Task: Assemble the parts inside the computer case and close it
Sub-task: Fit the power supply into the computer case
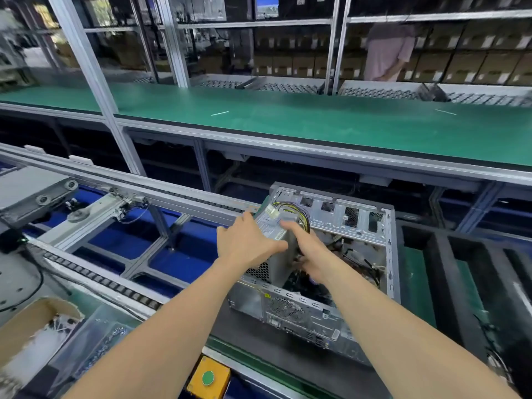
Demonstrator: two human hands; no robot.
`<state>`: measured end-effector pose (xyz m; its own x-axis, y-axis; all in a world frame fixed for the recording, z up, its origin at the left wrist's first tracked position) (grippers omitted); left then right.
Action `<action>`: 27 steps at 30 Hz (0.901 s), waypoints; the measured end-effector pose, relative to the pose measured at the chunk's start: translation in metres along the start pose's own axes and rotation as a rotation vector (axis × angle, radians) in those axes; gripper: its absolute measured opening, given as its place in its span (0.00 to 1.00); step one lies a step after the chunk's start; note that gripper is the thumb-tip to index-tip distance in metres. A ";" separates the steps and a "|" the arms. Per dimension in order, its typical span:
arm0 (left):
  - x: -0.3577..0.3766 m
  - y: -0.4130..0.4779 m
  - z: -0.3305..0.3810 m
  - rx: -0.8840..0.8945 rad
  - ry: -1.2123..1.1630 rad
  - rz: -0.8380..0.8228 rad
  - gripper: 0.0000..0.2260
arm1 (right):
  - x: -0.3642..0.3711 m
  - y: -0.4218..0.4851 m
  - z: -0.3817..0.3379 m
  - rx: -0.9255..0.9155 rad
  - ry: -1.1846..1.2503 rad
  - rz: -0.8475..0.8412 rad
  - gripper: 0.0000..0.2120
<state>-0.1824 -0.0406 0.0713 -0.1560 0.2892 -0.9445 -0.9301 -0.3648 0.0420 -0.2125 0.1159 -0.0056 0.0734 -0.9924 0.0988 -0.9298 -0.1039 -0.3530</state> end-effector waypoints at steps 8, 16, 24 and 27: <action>0.007 0.009 0.001 -0.039 0.149 0.051 0.45 | -0.002 0.031 0.001 -0.013 -0.095 -0.171 0.29; 0.016 0.010 0.002 -0.031 0.241 0.025 0.46 | -0.019 0.049 0.000 -0.054 -0.288 -0.197 0.23; 0.014 0.015 0.006 -0.033 0.246 0.020 0.44 | -0.030 0.066 0.004 -0.167 -0.978 -0.244 0.43; 0.014 0.016 0.007 -0.030 0.257 0.022 0.44 | -0.037 0.073 0.017 -0.097 -0.975 -0.313 0.48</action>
<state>-0.2015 -0.0359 0.0610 -0.0833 0.0477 -0.9954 -0.9167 -0.3954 0.0578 -0.2769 0.1439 -0.0504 0.5378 -0.5483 -0.6404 -0.8408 -0.4044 -0.3599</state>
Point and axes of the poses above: each hand's wrist, its own y-axis towards the middle knuckle, its own x-axis out of the palm, z = x × y, the point moved 6 cm from there along y, towards the middle knuckle, and after that the axes turned 9 degrees about -x, right-handed, at the moved point
